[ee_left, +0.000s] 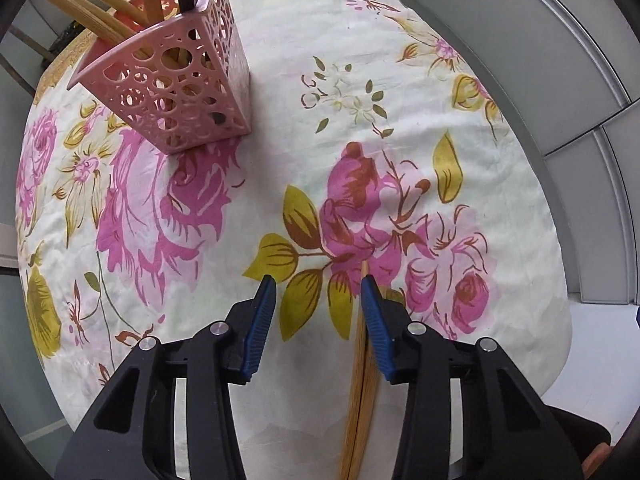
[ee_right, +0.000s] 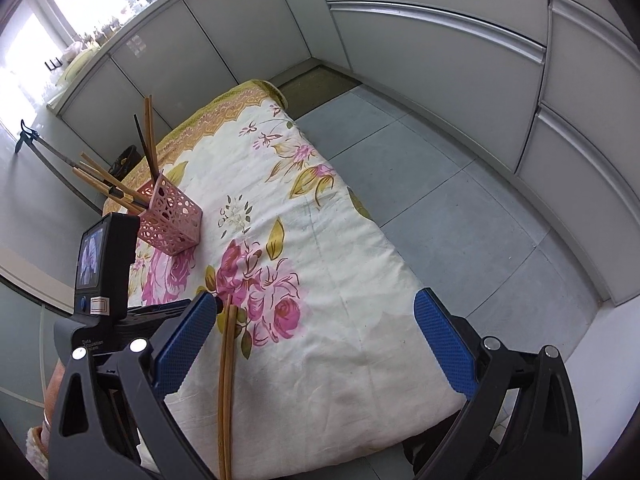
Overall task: Organize utensils
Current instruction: 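Lower both grippers to the quilt and grasp wooden chopsticks with each, then lift the wooden chopstick upright with the left gripper while the right gripper lifts its wooden chopstick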
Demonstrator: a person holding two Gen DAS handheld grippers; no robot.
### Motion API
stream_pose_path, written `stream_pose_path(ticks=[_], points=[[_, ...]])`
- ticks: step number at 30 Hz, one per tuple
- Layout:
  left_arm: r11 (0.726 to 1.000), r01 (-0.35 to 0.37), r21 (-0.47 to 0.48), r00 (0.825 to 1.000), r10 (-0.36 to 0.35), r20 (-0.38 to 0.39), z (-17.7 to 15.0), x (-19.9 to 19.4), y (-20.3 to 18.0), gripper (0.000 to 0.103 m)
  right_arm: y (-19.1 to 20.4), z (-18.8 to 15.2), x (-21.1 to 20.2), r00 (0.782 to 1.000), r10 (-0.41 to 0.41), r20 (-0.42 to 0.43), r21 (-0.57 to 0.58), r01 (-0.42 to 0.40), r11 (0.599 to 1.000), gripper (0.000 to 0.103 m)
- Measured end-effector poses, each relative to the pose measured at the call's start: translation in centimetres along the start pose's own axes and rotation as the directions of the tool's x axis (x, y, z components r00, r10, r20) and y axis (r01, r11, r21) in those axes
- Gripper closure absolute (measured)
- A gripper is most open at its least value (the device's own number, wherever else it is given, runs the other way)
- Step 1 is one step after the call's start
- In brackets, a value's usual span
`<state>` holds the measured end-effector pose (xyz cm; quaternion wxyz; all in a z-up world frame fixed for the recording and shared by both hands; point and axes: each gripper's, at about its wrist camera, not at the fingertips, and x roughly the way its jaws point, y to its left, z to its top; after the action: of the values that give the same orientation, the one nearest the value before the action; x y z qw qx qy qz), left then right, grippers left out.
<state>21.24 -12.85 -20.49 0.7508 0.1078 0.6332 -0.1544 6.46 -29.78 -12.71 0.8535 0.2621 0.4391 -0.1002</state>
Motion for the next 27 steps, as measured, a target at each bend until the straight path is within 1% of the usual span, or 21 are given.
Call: stream_pose_path(ticks=[2,8,9,10,11,12,13,14,15,16,18,19,20,21,22,23,25,27], points=[[0.999,0.028,-0.024,0.999,-0.029,-0.015,0.1,0.4,0.3,0.061,-0.2,0.1,0.0,1.0,-0.001,-0.004,0.0,0.001,1.0,0.007],[0.999,0.033,-0.02,0.999,-0.034,-0.012,-0.2,0.8,0.2,0.061,-0.6,0.1,0.1,1.0,0.004,-0.007,0.013,-0.004,1.0,0.007],[0.999,0.034,-0.014,0.999,-0.034,-0.013,-0.2,0.9,0.0,0.063,-0.6,0.1,0.1,1.0,0.005,-0.008,0.016,-0.005,1.0,0.007],[0.999,0.038,-0.01,0.999,-0.039,-0.011,-0.3,0.9,-0.1,0.069,-0.6,0.1,0.1,1.0,0.004,-0.009,0.017,-0.004,1.0,0.007],[0.999,0.041,-0.007,0.999,-0.041,-0.011,-0.1,0.9,-0.3,0.073,-0.6,0.2,0.1,1.0,0.002,-0.007,0.015,-0.002,1.0,0.007],[0.999,0.044,-0.001,0.999,-0.044,-0.014,-0.2,0.9,-0.4,0.085,-0.6,0.2,0.0,1.0,0.0,-0.005,0.017,0.0,1.0,0.007],[0.999,0.05,0.009,0.998,-0.05,-0.037,-0.3,1.1,-0.6,0.098,-0.6,0.2,0.0,1.0,-0.002,-0.002,0.019,0.002,1.0,0.007],[0.998,0.061,0.019,0.997,-0.06,-0.052,-0.5,1.4,-0.9,0.098,-0.6,0.2,-0.1,1.0,-0.004,-0.001,0.021,0.004,1.0,0.007],[0.998,0.048,0.03,0.998,-0.047,-0.039,-0.7,1.3,-1.0,0.099,-0.6,0.2,-0.1,1.0,-0.006,-0.001,0.022,0.006,1.0,0.007],[0.998,0.054,0.023,0.998,-0.053,-0.032,-0.8,1.3,-0.8,0.099,-0.5,0.1,0.0,1.0,-0.007,-0.004,0.022,0.007,1.0,0.007],[0.995,0.1,-0.026,0.995,-0.101,-0.028,-0.9,1.3,0.0,0.097,-0.2,0.0,0.3,1.0,-0.006,-0.017,0.02,0.007,1.0,0.007],[0.99,0.132,-0.047,0.991,-0.133,-0.025,-1.2,1.2,-0.2,0.097,0.1,-0.1,0.5,1.0,-0.006,-0.028,0.014,0.007,1.0,0.007],[0.987,0.149,-0.055,0.989,-0.15,-0.016,-1.6,1.2,0.4,0.097,0.4,-0.3,0.8,0.999,-0.005,-0.041,0.008,0.006,1.0,0.007],[0.989,0.135,-0.055,0.991,-0.135,0.004,-1.9,1.0,0.8,0.099,0.9,-0.4,1.3,0.998,-0.004,-0.056,-0.002,0.004,1.0,0.007],[0.993,0.107,-0.049,0.994,-0.105,0.029,-2.4,0.8,1.2,0.099,1.4,-0.6,1.7,0.998,-0.005,-0.07,-0.013,0.004,1.0,0.007],[0.994,0.097,-0.055,0.994,-0.094,0.054,-2.9,0.4,1.8,0.1,2.1,-0.8,2.2,0.997,-0.009,-0.08,-0.025,0.007,1.0,0.007],[0.986,0.139,-0.094,0.986,-0.129,0.108,-4.1,-0.8,3.7,0.1,3.8,-1.1,3.4,0.995,-0.027,-0.097,-0.066,0.021,0.998,0.007],[0.981,0.157,-0.118,0.976,-0.135,0.172,-5.4,-2.7,5.4,0.1,5.6,-1.6,4.8,0.992,-0.054,-0.115,-0.115,0.041,0.993,0.008]])
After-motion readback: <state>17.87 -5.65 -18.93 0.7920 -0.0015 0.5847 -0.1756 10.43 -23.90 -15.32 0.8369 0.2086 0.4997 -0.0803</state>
